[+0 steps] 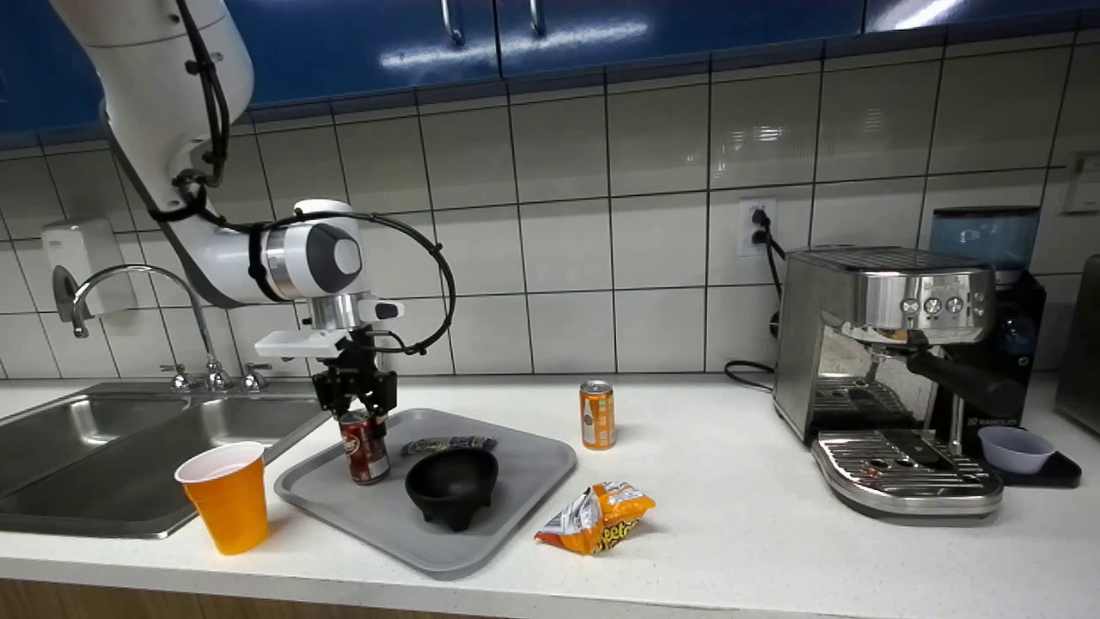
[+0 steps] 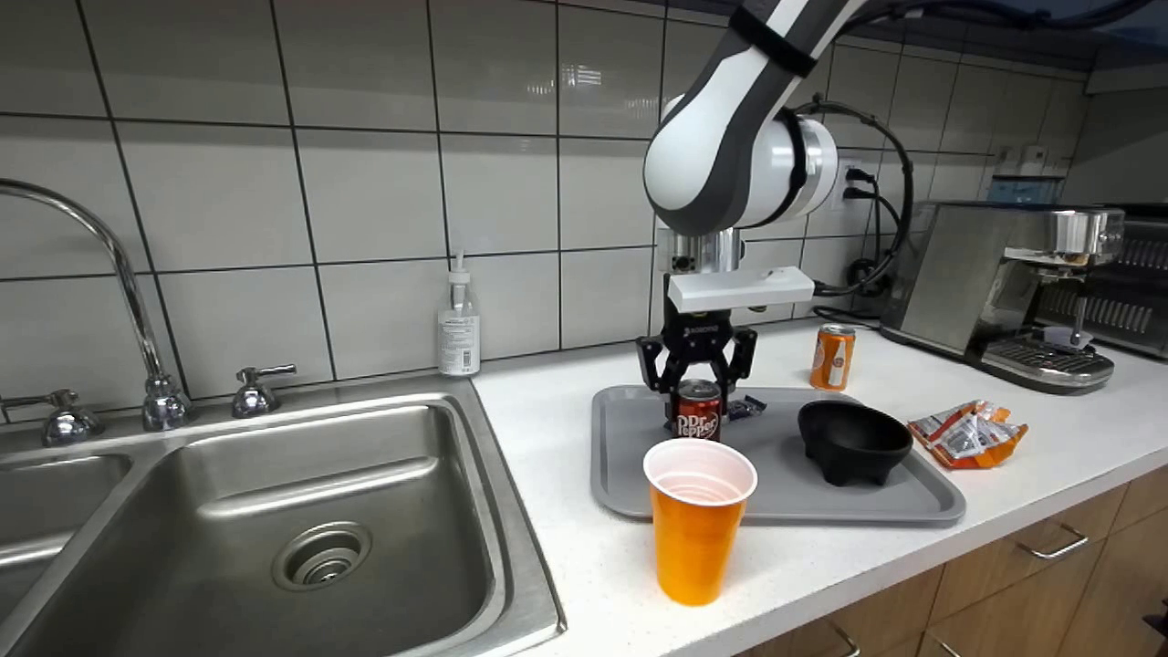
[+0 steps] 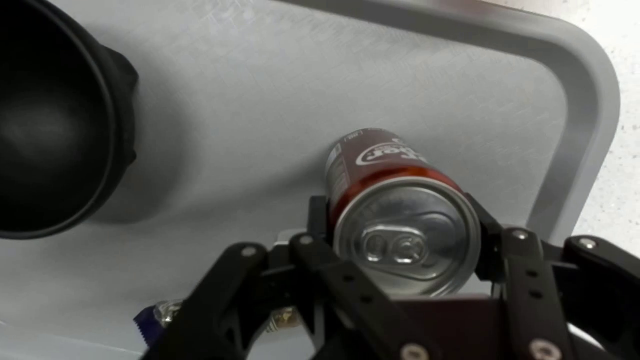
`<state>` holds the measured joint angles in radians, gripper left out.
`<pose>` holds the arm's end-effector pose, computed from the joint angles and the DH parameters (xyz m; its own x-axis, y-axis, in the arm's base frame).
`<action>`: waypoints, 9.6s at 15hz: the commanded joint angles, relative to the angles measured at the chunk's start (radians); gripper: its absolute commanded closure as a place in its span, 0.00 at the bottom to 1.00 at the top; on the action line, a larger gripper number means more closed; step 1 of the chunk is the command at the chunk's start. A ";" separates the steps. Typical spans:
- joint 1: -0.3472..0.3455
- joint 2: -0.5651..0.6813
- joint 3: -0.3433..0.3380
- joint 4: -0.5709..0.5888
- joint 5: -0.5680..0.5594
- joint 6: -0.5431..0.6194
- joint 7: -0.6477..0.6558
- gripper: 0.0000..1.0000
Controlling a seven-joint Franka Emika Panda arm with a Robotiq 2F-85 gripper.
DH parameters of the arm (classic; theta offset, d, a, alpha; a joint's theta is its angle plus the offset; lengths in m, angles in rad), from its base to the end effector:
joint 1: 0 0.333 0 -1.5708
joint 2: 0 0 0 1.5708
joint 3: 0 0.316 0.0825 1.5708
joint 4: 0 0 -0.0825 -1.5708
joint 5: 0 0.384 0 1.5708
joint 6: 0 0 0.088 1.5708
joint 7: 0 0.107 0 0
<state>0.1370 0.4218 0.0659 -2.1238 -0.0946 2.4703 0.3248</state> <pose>0.5565 0.1150 0.2032 0.9967 -0.0518 -0.0621 -0.0488 -0.9976 0.0486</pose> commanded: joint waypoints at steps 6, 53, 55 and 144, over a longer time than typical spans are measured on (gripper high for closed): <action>0.059 -0.081 -0.003 -0.010 0.001 -0.025 0.001 0.62; 0.218 0.047 0.012 0.211 -0.010 -0.071 0.018 0.00; 0.212 0.030 -0.003 0.198 -0.013 -0.067 0.029 0.00; 0.150 0.274 -0.277 0.271 -0.011 0.075 0.743 0.94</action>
<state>0.2788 0.7045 -0.2088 -1.8735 -0.0988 2.5809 1.0426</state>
